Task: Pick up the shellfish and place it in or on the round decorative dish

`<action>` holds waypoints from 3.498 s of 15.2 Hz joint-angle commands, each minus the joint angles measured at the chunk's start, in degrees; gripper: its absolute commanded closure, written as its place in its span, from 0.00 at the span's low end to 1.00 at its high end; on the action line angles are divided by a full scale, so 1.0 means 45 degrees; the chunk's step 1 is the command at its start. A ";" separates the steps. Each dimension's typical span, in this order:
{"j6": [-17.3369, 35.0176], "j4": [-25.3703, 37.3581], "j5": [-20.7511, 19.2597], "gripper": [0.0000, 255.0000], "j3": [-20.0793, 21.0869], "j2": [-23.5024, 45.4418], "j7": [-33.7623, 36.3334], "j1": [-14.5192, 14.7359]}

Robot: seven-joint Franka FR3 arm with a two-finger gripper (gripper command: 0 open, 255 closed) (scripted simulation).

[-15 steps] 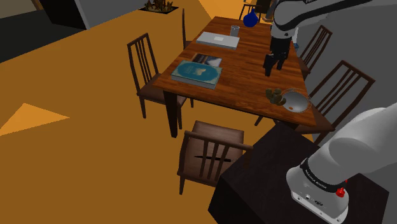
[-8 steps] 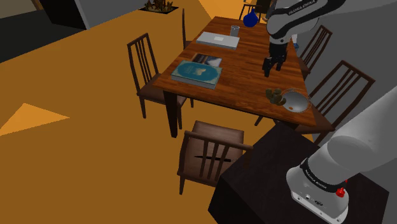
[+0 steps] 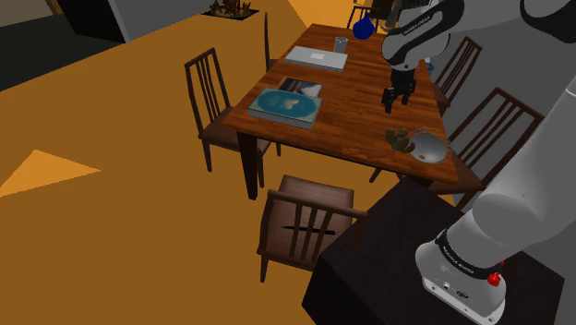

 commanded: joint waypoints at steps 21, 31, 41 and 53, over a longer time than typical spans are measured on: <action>0.1185 -0.0399 0.0187 1.00 -0.0025 0.0785 -0.0147 -0.0199; 0.5448 -0.4639 0.6906 0.00 0.0079 -0.1262 -0.5746 -0.2577; 0.6422 -0.4453 0.8482 0.00 0.0590 0.0117 -0.6860 -0.2660; 0.6417 -0.4451 0.8477 1.00 0.0588 0.0115 -0.6858 -0.2660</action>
